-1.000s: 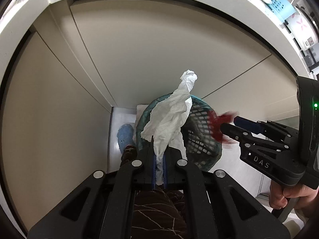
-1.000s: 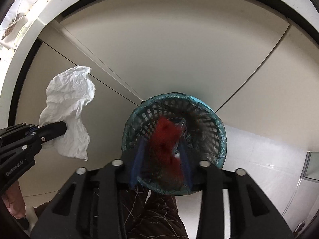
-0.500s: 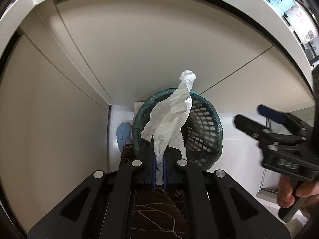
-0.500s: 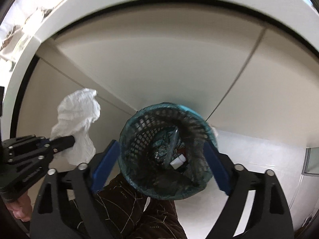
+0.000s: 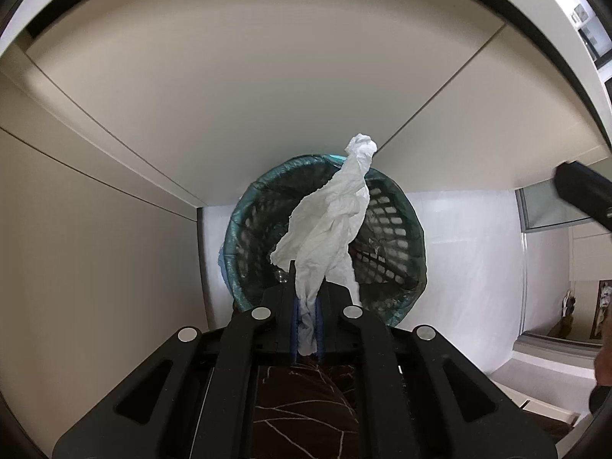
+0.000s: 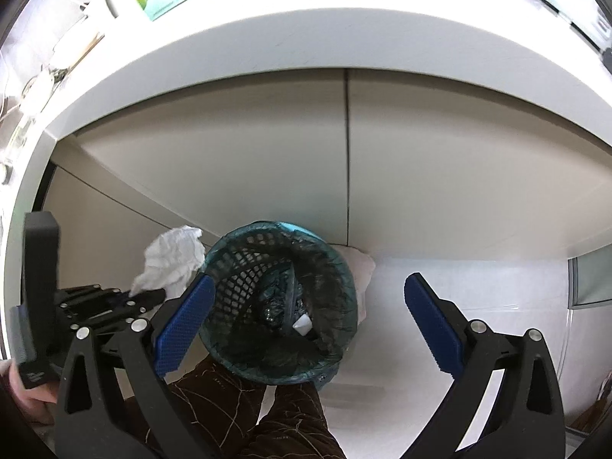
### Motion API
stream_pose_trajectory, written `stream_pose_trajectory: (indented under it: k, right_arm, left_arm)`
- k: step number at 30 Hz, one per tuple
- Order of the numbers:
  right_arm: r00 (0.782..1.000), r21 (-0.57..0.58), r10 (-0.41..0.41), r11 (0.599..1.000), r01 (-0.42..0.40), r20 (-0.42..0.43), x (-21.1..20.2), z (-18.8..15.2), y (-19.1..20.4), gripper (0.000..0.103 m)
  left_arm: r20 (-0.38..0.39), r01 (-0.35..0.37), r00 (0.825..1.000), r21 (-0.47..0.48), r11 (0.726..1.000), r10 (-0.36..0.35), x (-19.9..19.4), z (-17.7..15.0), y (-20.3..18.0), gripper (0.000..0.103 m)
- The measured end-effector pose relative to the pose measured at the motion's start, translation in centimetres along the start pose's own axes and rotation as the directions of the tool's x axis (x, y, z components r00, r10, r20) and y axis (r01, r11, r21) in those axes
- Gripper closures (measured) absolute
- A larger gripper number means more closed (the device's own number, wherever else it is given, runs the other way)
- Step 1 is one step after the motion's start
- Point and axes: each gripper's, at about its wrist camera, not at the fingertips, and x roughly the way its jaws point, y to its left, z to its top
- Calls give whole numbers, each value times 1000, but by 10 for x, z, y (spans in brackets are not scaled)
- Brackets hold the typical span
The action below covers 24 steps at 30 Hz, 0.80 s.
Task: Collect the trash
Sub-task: 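Open the left tool to drop the white tissue into the bin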
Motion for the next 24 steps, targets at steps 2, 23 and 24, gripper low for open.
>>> stream_pose_trajectory:
  k: [2,23,24]
  right_arm:
    - [1000,3,-2,1000,2,7,-5,0,-3,8]
    - [1000,-10,0,1000,0,18,-16,4,-6,8]
    - [1000,-10,-1,1000,2,17,-15,4,-5,8]
  left_arm:
    - [-5,-3,1000,1,1000,3,4,1,-2,95]
    - [3,-2,1000,-13,1000,2,7,0,-2,63]
    - [11,-3,1000,-15,1000,3,4,0,-1,60]
